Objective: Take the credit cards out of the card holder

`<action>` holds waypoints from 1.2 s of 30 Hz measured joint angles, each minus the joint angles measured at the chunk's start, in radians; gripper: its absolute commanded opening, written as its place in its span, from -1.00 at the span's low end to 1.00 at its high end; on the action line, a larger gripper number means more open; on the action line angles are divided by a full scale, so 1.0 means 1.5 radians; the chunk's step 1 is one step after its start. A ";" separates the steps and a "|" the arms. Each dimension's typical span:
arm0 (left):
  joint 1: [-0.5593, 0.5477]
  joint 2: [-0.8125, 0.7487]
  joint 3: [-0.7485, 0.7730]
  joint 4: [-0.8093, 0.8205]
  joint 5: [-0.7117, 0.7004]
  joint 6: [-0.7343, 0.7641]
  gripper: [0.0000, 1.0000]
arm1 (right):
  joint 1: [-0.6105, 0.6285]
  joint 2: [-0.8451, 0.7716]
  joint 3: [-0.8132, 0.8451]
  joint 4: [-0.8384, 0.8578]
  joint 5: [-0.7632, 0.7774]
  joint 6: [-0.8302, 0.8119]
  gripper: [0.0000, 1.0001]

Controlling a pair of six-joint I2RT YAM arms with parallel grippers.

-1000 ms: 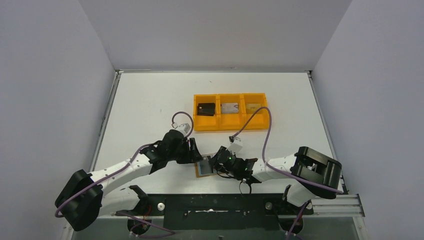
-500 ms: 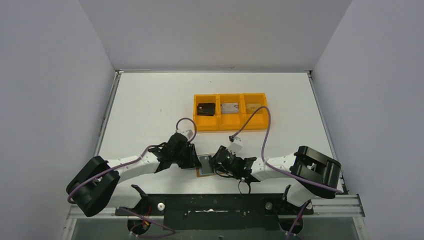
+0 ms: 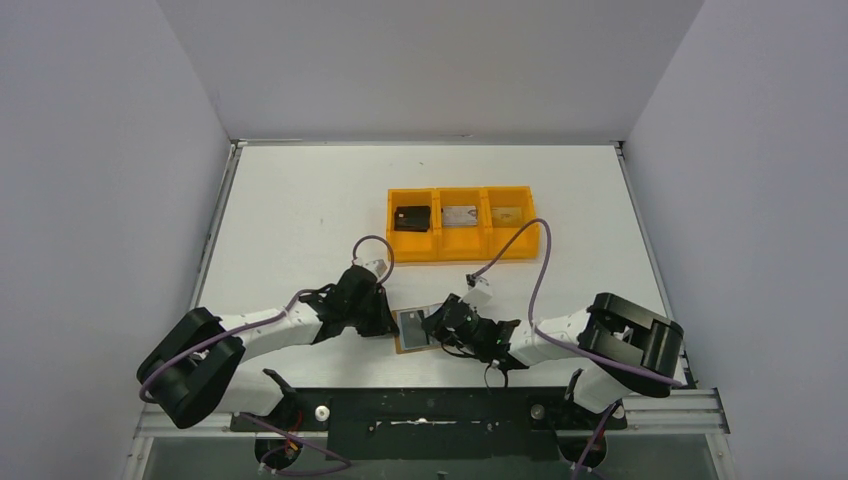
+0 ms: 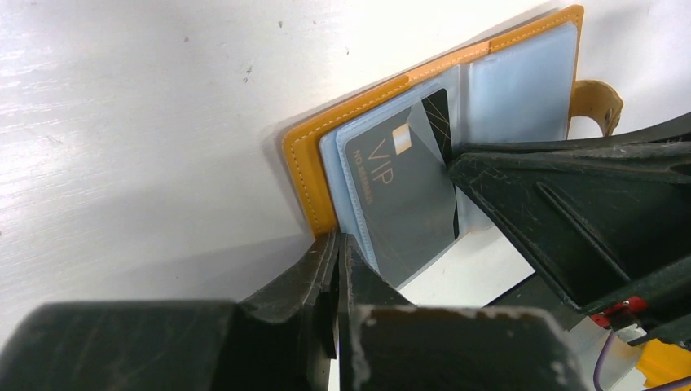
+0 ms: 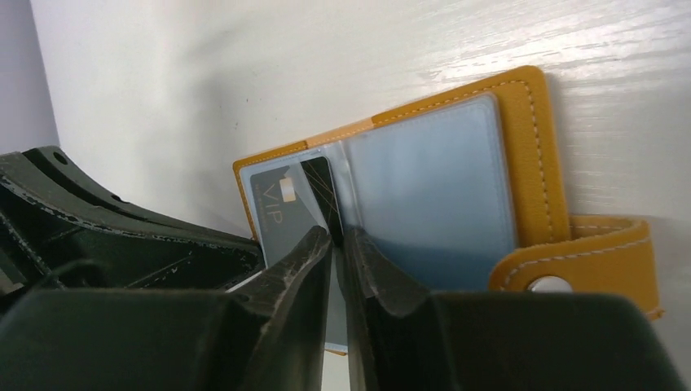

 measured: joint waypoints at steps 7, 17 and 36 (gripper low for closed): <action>0.000 0.008 0.006 0.000 0.000 0.002 -1.00 | -0.011 -0.015 -0.085 0.143 -0.037 -0.015 -0.76; 0.000 0.010 0.010 -0.004 0.001 0.006 -1.00 | -0.028 -0.030 -0.110 0.211 -0.076 -0.036 -1.00; -0.004 0.009 0.018 -0.018 -0.007 0.030 -1.00 | -0.032 -0.093 -0.119 0.180 -0.066 -0.030 -1.00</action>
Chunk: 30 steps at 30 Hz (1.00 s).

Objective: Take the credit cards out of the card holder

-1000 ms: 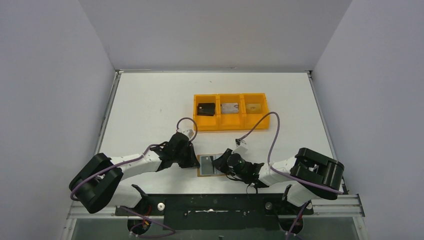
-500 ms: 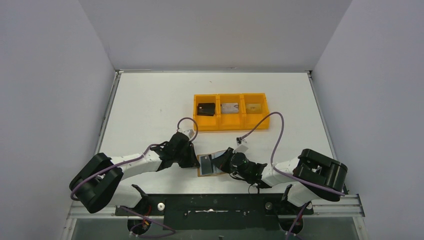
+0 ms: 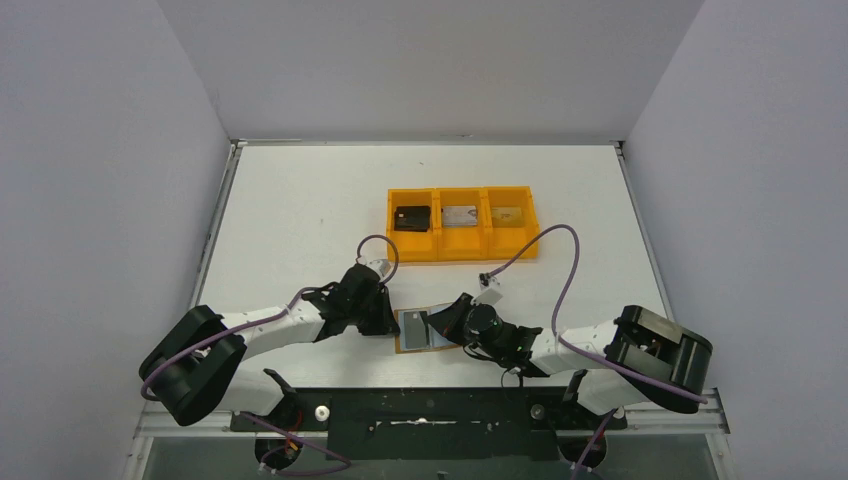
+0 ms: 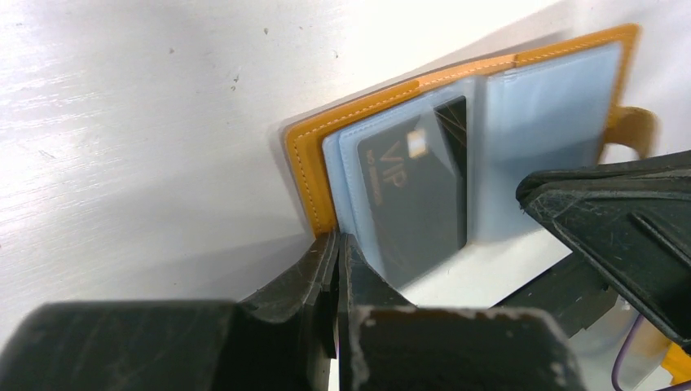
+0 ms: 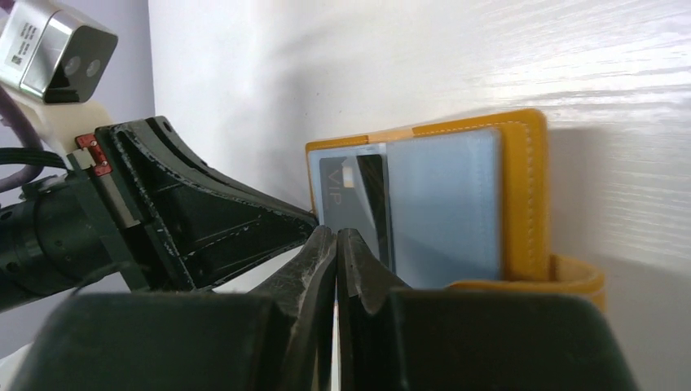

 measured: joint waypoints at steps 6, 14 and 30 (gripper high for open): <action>-0.001 0.001 0.006 -0.012 -0.009 0.004 -1.00 | 0.000 -0.042 -0.003 -0.076 0.037 0.020 -1.00; -0.001 -0.007 0.013 -0.034 -0.027 0.019 -0.36 | 0.000 -0.066 -0.007 -0.113 0.048 0.014 -0.73; -0.004 -0.099 0.041 -0.072 -0.027 0.022 -0.09 | 0.001 0.033 0.060 -0.119 0.014 -0.017 -0.50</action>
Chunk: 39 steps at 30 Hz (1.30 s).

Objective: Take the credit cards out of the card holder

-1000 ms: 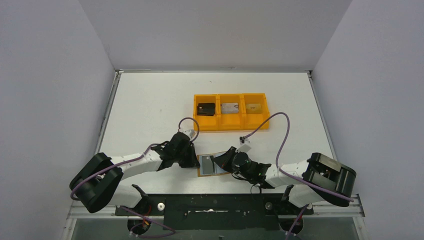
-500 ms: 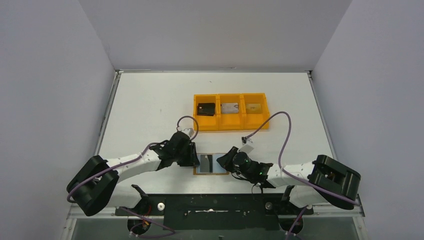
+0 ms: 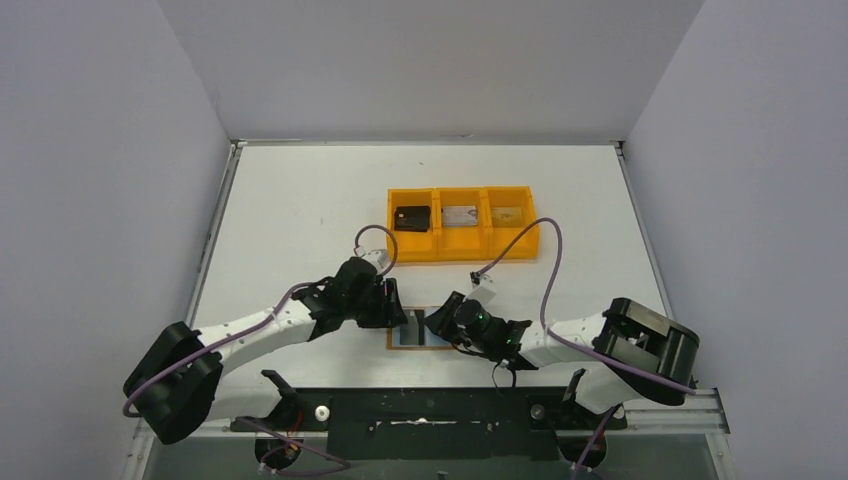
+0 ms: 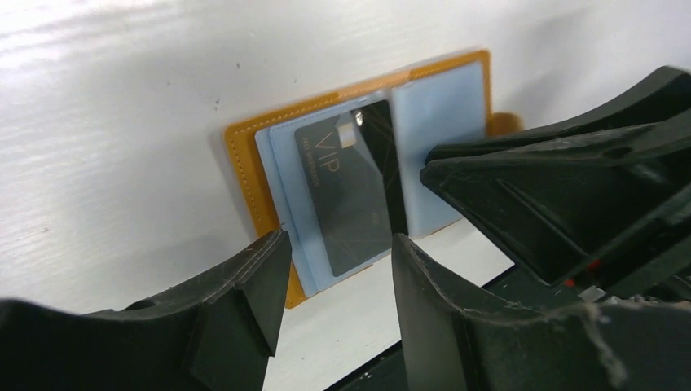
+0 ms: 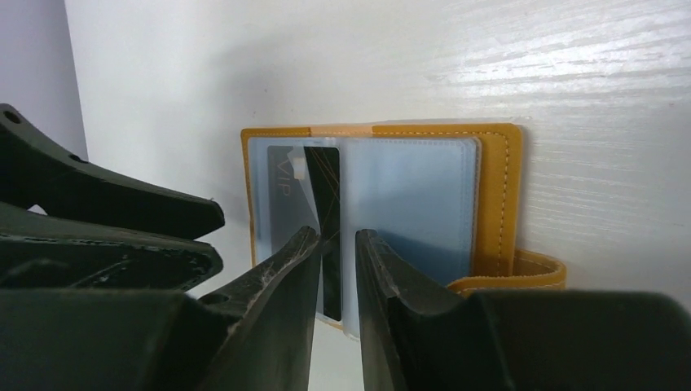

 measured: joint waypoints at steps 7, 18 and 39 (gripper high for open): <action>0.000 0.091 -0.002 0.013 0.036 -0.002 -0.37 | 0.000 0.039 0.004 0.024 -0.012 0.021 -0.48; 0.000 0.105 -0.013 0.024 0.017 -0.002 -0.93 | -0.005 0.086 0.013 0.086 -0.036 0.040 -0.96; -0.008 0.096 -0.016 0.022 -0.009 -0.005 -0.50 | -0.035 -0.060 -0.070 0.042 -0.037 0.049 -0.93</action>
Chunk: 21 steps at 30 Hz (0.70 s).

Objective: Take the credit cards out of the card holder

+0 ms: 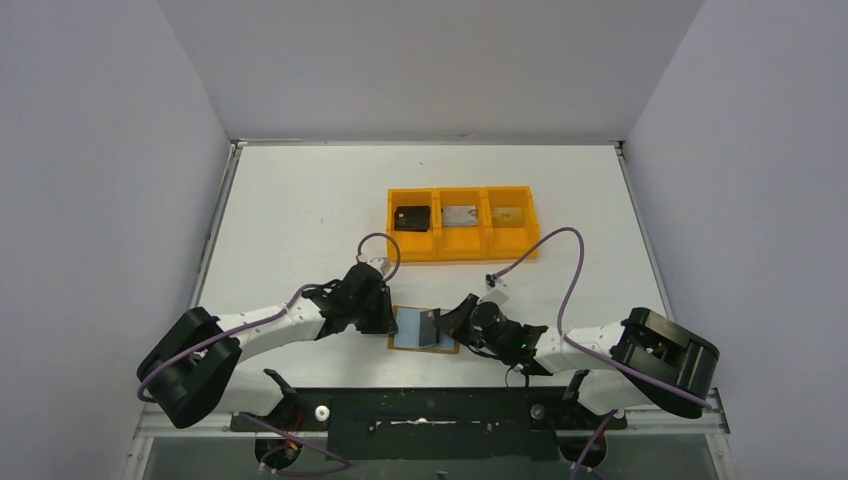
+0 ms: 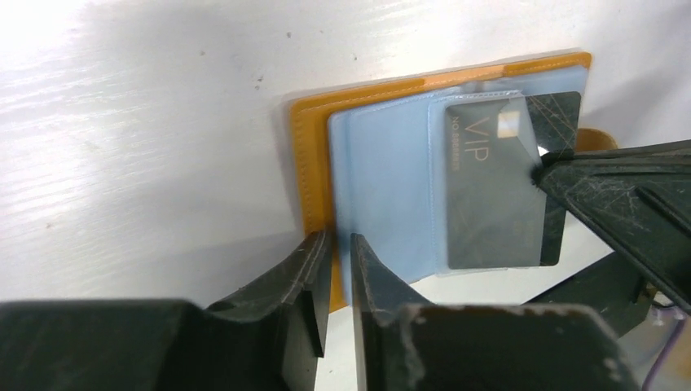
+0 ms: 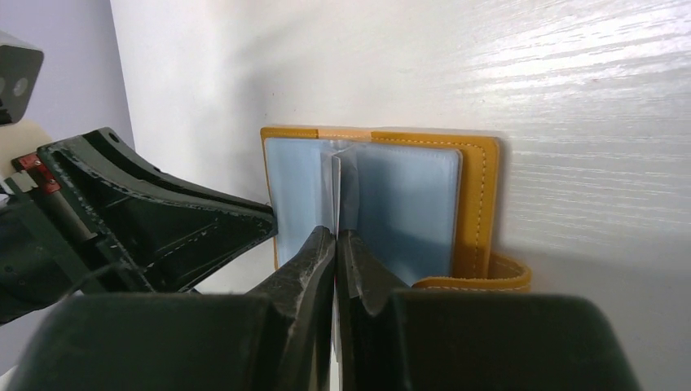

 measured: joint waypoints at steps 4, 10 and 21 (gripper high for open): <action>-0.001 -0.023 0.021 -0.048 -0.021 0.007 -0.19 | -0.001 0.000 0.000 -0.005 0.001 -0.001 -0.92; -0.001 -0.064 0.073 -0.048 0.000 0.006 -0.14 | -0.001 0.035 0.030 -0.002 -0.020 -0.020 -0.90; 0.005 -0.052 0.067 0.007 0.077 -0.038 -0.25 | -0.027 0.086 0.047 0.000 -0.096 -0.011 -0.73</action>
